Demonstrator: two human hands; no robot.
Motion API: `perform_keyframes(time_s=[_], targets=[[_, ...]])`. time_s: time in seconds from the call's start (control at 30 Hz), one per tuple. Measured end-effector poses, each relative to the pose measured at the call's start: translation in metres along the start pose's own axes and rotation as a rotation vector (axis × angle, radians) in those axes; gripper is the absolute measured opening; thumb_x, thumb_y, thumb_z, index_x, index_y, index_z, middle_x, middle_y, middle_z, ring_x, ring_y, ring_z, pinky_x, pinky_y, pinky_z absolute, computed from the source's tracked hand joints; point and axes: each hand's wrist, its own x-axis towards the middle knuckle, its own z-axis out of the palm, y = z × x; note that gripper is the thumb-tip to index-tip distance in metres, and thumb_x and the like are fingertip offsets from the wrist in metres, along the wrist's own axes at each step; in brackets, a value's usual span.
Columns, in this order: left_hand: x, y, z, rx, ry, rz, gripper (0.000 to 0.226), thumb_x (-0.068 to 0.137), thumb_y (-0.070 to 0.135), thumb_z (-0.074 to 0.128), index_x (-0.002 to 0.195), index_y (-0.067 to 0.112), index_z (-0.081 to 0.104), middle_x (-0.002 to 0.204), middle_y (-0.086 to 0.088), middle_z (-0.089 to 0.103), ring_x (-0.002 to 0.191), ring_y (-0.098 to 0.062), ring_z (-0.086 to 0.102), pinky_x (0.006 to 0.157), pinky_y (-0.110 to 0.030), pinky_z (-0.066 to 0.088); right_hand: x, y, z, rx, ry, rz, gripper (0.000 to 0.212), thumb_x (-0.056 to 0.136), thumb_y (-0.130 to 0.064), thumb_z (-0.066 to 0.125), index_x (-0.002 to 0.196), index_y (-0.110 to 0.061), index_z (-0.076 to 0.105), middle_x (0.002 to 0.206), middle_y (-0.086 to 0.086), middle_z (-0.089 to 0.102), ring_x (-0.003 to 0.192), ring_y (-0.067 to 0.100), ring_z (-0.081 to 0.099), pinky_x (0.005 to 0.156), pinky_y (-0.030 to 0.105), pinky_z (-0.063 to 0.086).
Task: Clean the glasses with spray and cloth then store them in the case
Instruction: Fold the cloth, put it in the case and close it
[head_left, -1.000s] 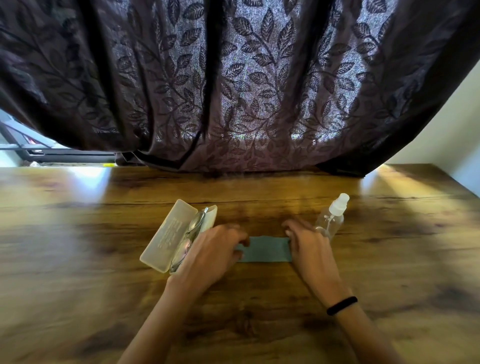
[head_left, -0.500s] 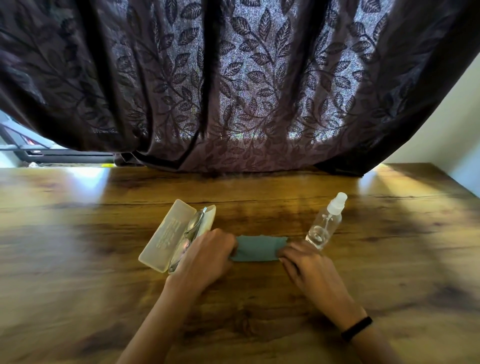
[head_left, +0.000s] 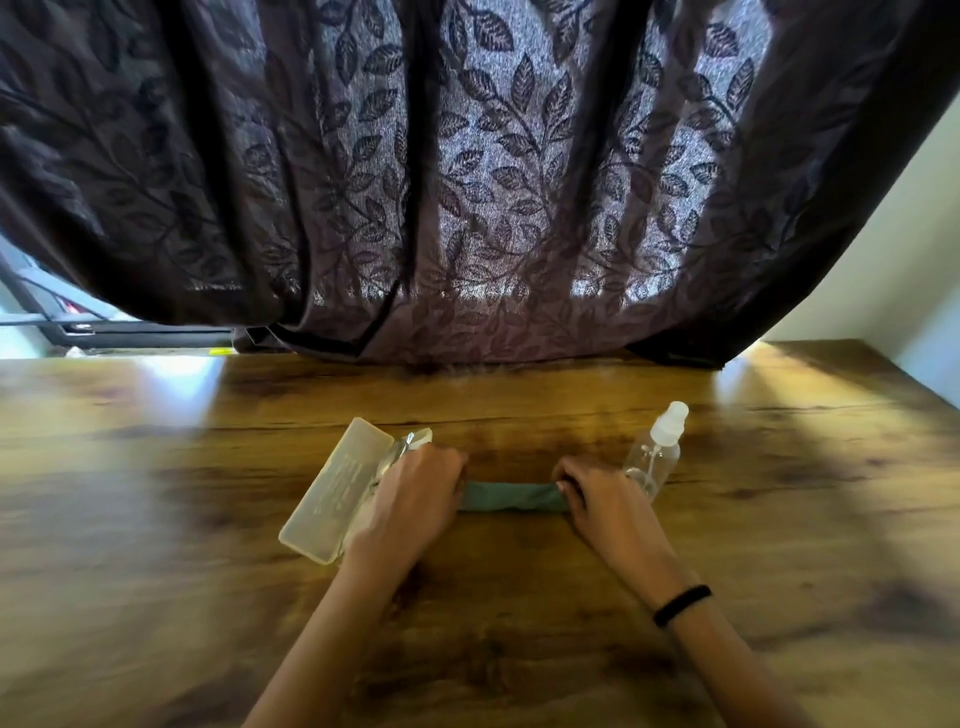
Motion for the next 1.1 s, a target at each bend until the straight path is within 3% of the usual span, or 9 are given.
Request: perform_keyframes(time_s=[0.27, 0.43, 0.53, 0.67, 0.9, 1.1], targets=[[-0.002, 0.005, 0.001, 0.068, -0.003, -0.037, 0.012, 0.090, 0.013, 0.054, 0.097, 0.018, 0.061, 0.096, -0.005, 0.066, 0.086, -0.018, 0.063, 0.072, -0.027, 0.050, 0.008, -0.005, 0.005, -0.088, -0.027, 0.078, 0.019, 0.087, -0.001, 0.050, 0.092, -0.014, 0.063, 0.097, 0.005, 0.065, 0.082, 0.018, 0.062, 0.066, 0.023, 0.041], [-0.007, 0.010, 0.002, -0.027, 0.027, 0.018, 0.023, 0.090, 0.011, 0.052, 0.109, 0.021, 0.058, 0.101, 0.000, 0.063, 0.086, -0.017, 0.062, 0.072, -0.028, 0.051, 0.005, -0.004, 0.003, -0.075, -0.017, 0.099, 0.019, 0.089, -0.004, 0.050, 0.103, -0.012, 0.059, 0.107, 0.006, 0.062, 0.091, 0.022, 0.063, 0.075, 0.031, 0.050], [-0.010, 0.019, 0.007, -0.090, -0.081, 0.140, 0.026, 0.088, 0.010, 0.053, 0.111, 0.021, 0.058, 0.109, 0.000, 0.058, 0.088, -0.017, 0.062, 0.074, -0.029, 0.053, 0.004, -0.005, 0.003, -0.112, -0.054, 0.117, 0.014, 0.092, -0.012, 0.048, 0.102, -0.011, 0.058, 0.109, 0.007, 0.059, 0.090, 0.023, 0.062, 0.074, 0.031, 0.049], [-0.015, 0.021, 0.016, -0.057, -0.212, 0.175, 0.032, 0.091, 0.015, 0.050, 0.121, 0.025, 0.053, 0.119, -0.001, 0.052, 0.093, -0.015, 0.061, 0.079, -0.029, 0.053, 0.001, -0.007, 0.004, -0.114, -0.083, 0.128, 0.016, 0.089, -0.015, 0.054, 0.105, -0.012, 0.058, 0.114, 0.006, 0.055, 0.093, 0.021, 0.060, 0.077, 0.029, 0.048], [-0.017, 0.017, 0.014, -0.083, -0.205, 0.190, 0.030, 0.092, 0.016, 0.049, 0.121, 0.025, 0.055, 0.117, 0.000, 0.053, 0.090, -0.012, 0.059, 0.078, -0.026, 0.052, 0.001, -0.007, -0.001, -0.042, -0.122, 0.192, 0.008, 0.087, -0.021, 0.058, 0.092, -0.015, 0.056, 0.097, 0.002, 0.058, 0.080, 0.011, 0.053, 0.065, 0.021, 0.039], [-0.013, 0.002, 0.001, -0.098, -0.061, 0.157, 0.028, 0.090, 0.013, 0.051, 0.116, 0.023, 0.059, 0.113, 0.004, 0.056, 0.090, -0.012, 0.059, 0.071, -0.019, 0.045, 0.008, -0.007, -0.005, 0.125, -0.164, 0.269, 0.010, 0.082, -0.019, 0.064, 0.082, -0.020, 0.054, 0.083, -0.003, 0.058, 0.071, 0.007, 0.054, 0.057, 0.016, 0.040]])
